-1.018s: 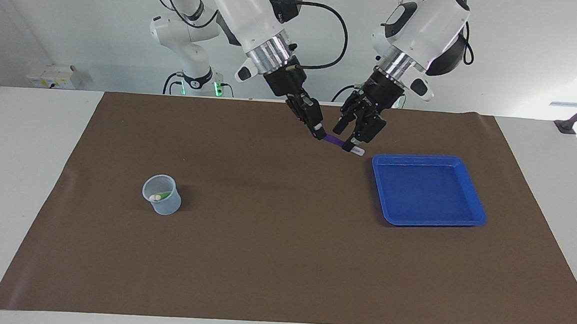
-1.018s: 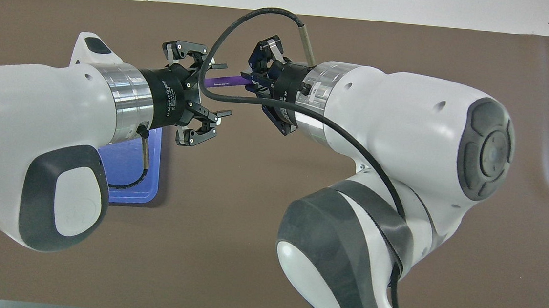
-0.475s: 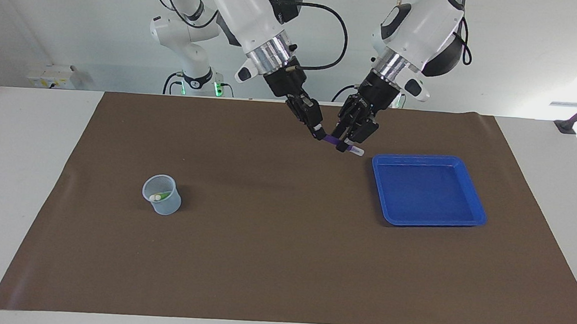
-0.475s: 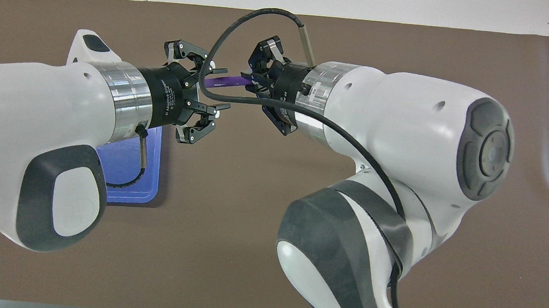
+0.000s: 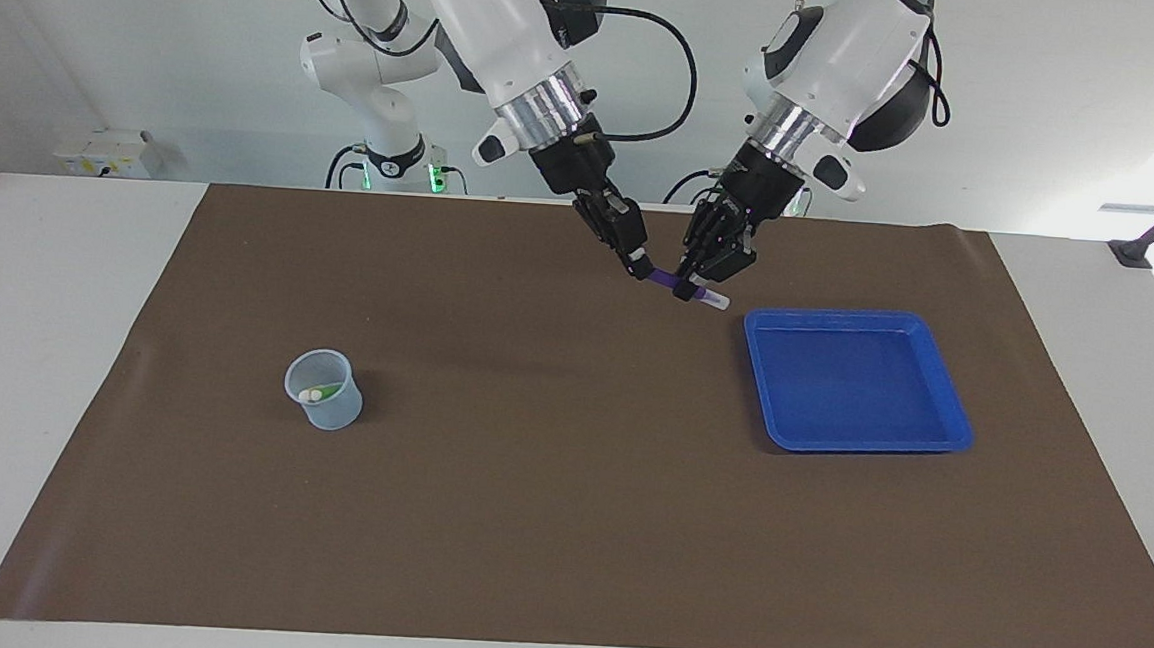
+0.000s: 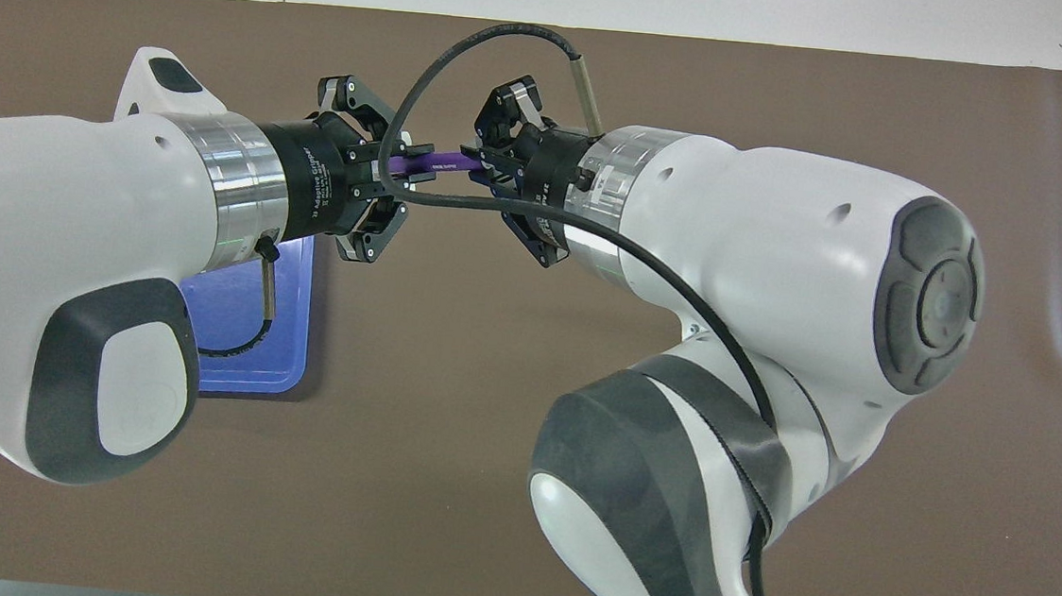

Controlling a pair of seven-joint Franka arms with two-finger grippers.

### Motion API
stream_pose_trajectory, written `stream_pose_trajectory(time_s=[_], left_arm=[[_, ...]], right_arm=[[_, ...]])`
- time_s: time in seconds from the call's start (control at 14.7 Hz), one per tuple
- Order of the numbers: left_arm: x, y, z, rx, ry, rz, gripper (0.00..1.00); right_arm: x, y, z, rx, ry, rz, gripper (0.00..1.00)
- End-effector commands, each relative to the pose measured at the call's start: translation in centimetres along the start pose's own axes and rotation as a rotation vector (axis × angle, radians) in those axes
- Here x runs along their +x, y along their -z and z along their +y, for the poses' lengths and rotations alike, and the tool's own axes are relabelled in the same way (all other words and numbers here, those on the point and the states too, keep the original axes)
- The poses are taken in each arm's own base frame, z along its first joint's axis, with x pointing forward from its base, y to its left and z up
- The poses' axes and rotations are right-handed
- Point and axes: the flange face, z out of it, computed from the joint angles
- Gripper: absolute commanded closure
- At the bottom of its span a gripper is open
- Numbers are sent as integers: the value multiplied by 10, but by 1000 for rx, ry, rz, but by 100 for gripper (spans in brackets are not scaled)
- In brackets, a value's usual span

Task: Right arm passes pens to left for tray arrangement
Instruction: 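Close the left gripper on the purple pen and open the right gripper, then lower the purple pen into the tray while the right gripper returns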

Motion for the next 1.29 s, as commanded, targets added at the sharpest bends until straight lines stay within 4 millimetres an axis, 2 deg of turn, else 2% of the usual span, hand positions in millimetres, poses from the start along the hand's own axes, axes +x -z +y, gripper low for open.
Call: stream_pose_trajectory(time_s=[0.0, 0.2, 0.27, 0.41, 0.54, 0.68, 0.88, 1.22], left_arm=[[-3, 1, -1, 6, -30, 18, 100], [-3, 1, 0, 5, -29, 18, 100], [-2, 2, 0, 5, -28, 18, 100], [-2, 2, 1, 1, -27, 18, 100], [2, 2, 1, 3, -32, 22, 100], [14, 3, 4, 6, -77, 34, 100], [47, 3, 5, 89, -248, 64, 100], [125, -10, -15, 329, -609, 25, 100]], right_arm=[[7, 8, 3, 15, -8, 1, 100], [9, 8, 2, 17, -19, -4, 100], [11, 8, 2, 21, -47, -24, 95], [12, 10, 1, 25, -57, -34, 0], [14, 11, 2, 9, -19, -31, 0], [23, 17, 4, -52, 103, -34, 0], [68, 35, 13, -152, 319, -41, 0], [153, 51, 40, -256, 724, -24, 0]])
